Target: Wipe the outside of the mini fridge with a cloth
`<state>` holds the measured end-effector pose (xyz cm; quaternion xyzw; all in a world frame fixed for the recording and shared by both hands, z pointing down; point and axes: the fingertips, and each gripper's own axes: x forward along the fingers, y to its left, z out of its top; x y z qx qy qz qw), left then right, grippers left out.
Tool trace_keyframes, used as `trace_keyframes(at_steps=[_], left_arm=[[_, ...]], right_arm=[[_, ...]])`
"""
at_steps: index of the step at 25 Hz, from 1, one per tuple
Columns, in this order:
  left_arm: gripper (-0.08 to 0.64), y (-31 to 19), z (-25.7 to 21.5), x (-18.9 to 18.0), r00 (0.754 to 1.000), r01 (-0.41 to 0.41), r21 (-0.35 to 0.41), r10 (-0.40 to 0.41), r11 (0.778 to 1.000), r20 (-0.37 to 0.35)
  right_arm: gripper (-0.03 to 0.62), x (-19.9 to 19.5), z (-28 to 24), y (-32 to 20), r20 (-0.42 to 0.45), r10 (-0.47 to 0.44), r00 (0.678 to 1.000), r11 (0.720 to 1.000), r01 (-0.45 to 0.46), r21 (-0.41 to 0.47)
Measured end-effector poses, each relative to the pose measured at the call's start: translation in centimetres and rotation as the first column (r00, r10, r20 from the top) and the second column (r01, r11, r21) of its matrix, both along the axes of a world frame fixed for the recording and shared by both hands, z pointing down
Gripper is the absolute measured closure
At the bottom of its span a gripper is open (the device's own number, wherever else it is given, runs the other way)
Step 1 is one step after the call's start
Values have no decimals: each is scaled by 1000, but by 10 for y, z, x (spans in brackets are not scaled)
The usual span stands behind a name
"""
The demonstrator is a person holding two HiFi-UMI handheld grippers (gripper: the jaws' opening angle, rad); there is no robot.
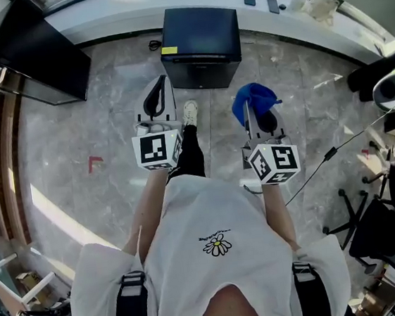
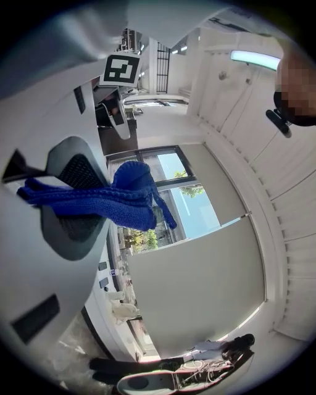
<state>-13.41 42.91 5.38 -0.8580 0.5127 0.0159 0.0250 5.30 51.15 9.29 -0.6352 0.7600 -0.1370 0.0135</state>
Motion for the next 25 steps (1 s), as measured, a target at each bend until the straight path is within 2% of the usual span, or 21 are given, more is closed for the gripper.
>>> trace_keyframes(at_steps=[3, 7, 12, 18, 22, 25], left_arm=[[555, -84, 8, 3, 1000, 0, -31, 0, 1000, -5], [555, -208, -8, 2, 1000, -25, -36, 25, 999, -4], [555, -327, -23, 12, 999, -45, -38, 45, 998, -11], [555, -413, -13, 24, 999, -43, -64, 42, 997, -23], [555, -441, 5, 43, 999, -37, -111, 37, 993, 5], [555, -458, 7, 58, 999, -20, -101, 23, 995, 36]], right_arm=[[517, 3, 1, -87, 1, 9, 1000, 1000, -9, -20], [517, -9, -27, -211, -18, -6, 1000, 1000, 6, -4], [517, -6, -48, -328, -13, 19, 1000, 1000, -19, -6], [517, 5, -39, -413, -2, 39, 999, 998, -39, -44], [517, 30, -28, -444, 6, 43, 999, 996, -43, -73], [517, 50, -12, -468, 42, 32, 999, 995, -28, -94]])
